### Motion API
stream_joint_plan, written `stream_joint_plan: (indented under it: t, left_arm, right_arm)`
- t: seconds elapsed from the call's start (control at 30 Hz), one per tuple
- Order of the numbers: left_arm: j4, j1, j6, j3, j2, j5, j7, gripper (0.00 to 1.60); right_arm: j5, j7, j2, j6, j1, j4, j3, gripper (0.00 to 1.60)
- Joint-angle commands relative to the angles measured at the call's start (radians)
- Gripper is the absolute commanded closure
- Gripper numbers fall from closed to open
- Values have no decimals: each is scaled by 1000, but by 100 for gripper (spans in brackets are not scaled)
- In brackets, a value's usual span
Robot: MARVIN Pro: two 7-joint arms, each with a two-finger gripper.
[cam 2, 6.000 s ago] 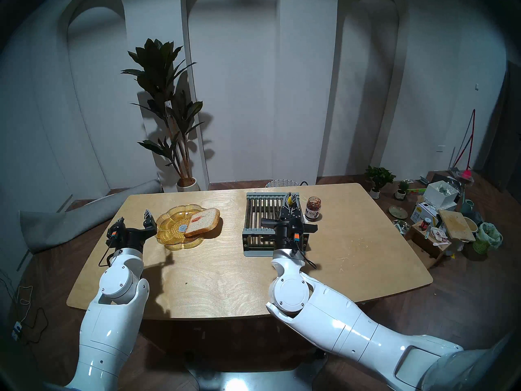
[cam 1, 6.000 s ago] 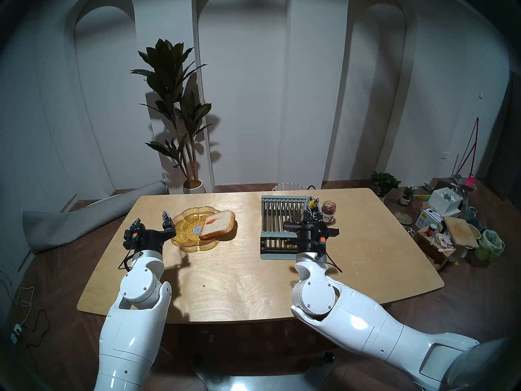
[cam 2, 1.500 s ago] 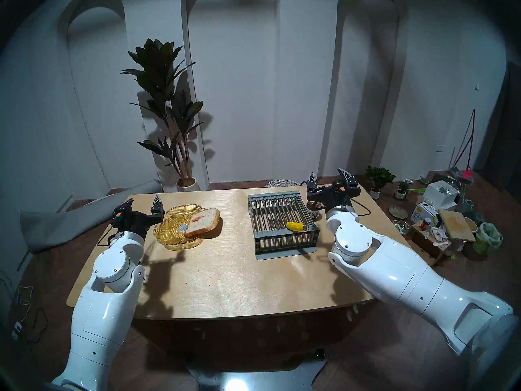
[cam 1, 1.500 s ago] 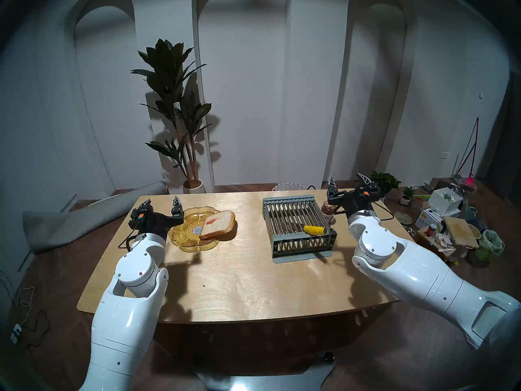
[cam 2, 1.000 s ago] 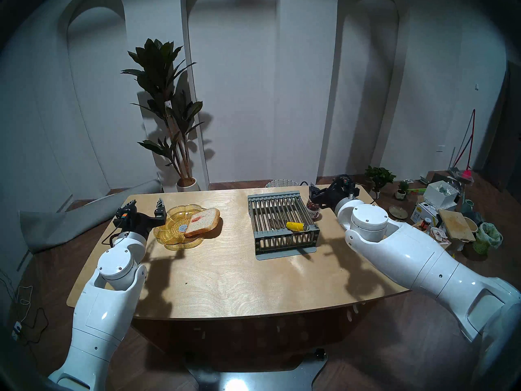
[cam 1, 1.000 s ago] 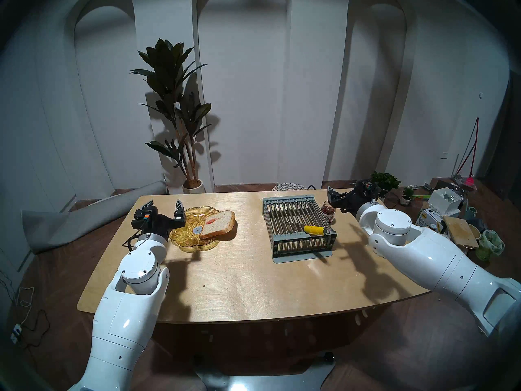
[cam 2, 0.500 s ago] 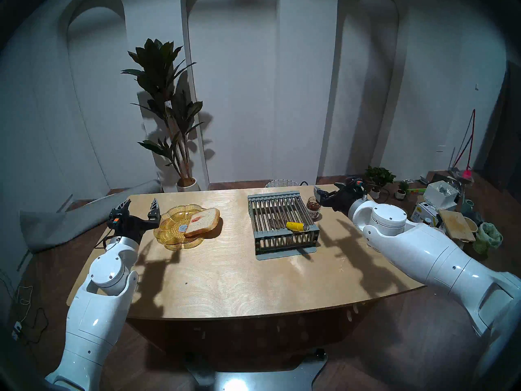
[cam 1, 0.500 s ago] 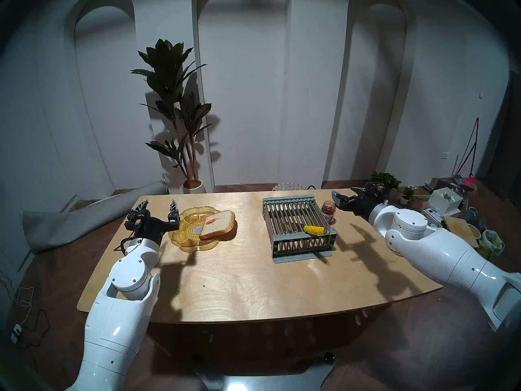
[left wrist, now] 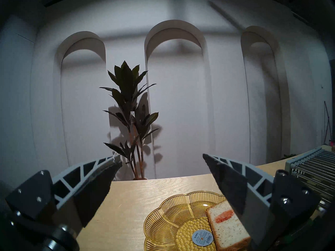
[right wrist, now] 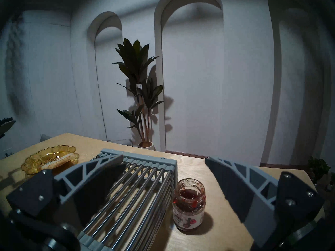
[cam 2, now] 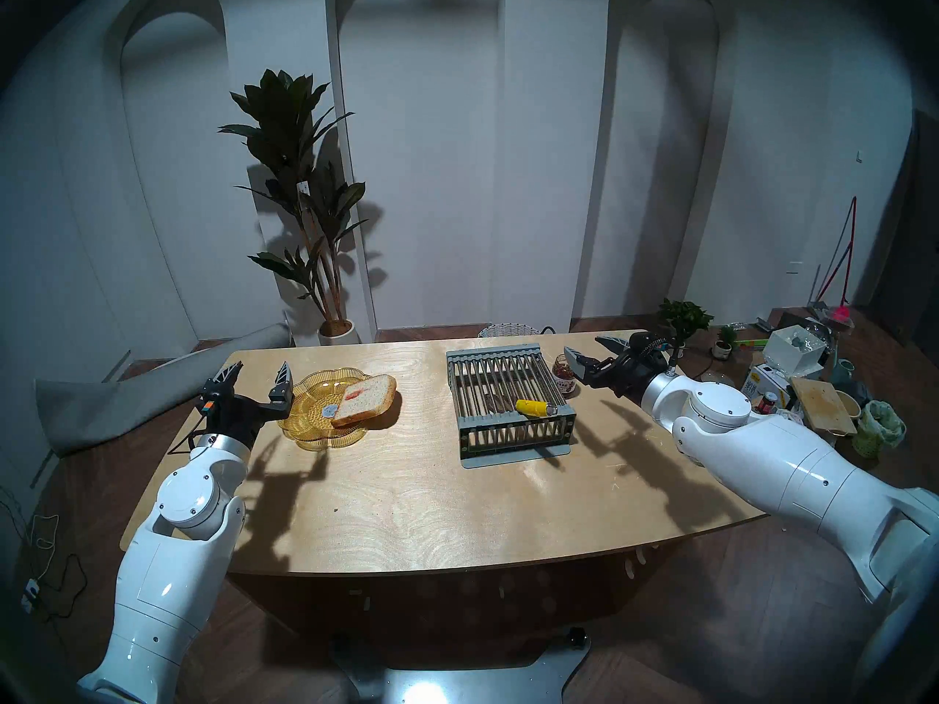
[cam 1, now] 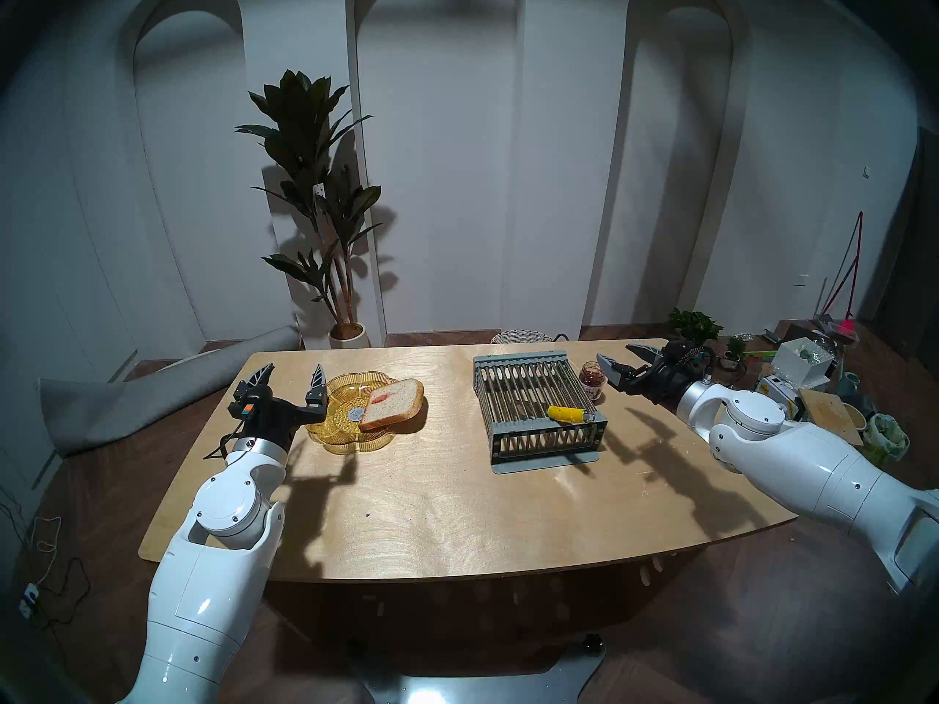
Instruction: Spread jam over the slice of bread with the knife
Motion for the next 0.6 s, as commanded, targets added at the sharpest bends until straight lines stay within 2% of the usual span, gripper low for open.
stream_joint_plan:
  t: [0.0, 0.27, 0.37, 0.4, 0.47, 0.57]
  left_arm:
    - [-20, -44, 44, -15, -11, -37, 7, 0]
    - [-19, -46, 73, -15, -8, -28, 26, 0]
    - [-18, -45, 76, -11, -6, -22, 31, 0]
    - [-18, -45, 76, -11, -6, -22, 31, 0]
    - [-18, -45, 80, -10, -6, -25, 31, 0]
    - [-19, -45, 81, -10, -6, -23, 32, 0]
  right_arm:
    - [21, 97, -30, -56, 26, 33, 22, 0]
    - [23, 95, -51, -87, 20, 44, 26, 0]
    - [17, 17, -58, -118, 3, 27, 34, 0]
    - [17, 17, -58, -118, 3, 27, 34, 0]
    - [7, -25, -76, -141, -15, 28, 48, 0]
    - [-9, -86, -72, -151, -19, 6, 42, 0]
